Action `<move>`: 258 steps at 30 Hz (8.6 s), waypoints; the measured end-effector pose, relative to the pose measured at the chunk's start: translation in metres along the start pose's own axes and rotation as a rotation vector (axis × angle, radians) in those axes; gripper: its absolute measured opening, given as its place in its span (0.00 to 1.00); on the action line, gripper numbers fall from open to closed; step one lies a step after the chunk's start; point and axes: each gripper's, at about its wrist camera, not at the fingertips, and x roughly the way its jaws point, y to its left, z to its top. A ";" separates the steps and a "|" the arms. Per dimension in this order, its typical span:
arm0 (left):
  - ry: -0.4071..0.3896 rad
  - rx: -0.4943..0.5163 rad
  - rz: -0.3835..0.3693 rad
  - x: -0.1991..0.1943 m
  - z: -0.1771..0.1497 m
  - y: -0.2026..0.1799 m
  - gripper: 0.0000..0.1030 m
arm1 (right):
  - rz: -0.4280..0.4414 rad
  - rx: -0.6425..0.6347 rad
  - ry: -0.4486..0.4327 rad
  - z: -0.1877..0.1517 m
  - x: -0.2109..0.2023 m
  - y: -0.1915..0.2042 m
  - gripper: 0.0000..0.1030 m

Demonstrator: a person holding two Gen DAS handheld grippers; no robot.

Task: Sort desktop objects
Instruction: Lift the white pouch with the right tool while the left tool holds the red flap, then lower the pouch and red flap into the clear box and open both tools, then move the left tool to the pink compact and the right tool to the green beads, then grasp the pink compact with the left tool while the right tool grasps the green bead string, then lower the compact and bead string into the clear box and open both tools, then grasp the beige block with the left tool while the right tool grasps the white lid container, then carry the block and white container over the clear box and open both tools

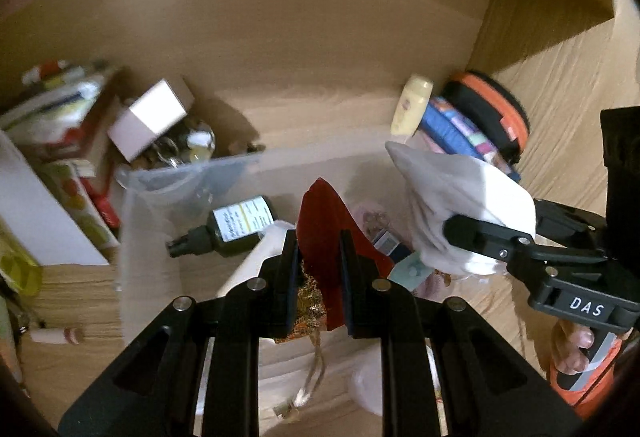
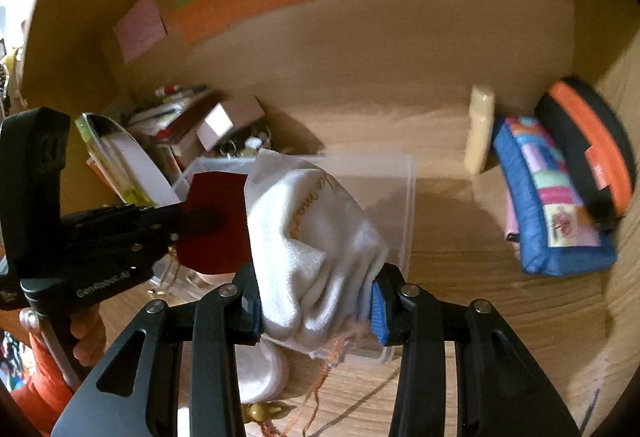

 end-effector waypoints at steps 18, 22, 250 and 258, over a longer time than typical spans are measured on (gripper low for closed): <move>-0.014 0.033 0.105 0.008 -0.004 0.003 0.62 | -0.135 -0.161 0.027 -0.007 0.027 0.019 0.65; -0.053 0.041 0.123 -0.005 -0.004 0.000 0.75 | -0.142 -0.185 -0.001 -0.007 0.014 0.026 0.71; -0.059 -0.048 0.260 -0.074 -0.102 0.091 0.15 | -0.041 -0.202 0.173 -0.081 0.007 0.071 0.61; -0.151 -0.004 0.223 -0.097 -0.092 0.051 0.15 | -0.041 -0.175 0.078 -0.068 -0.025 0.069 0.61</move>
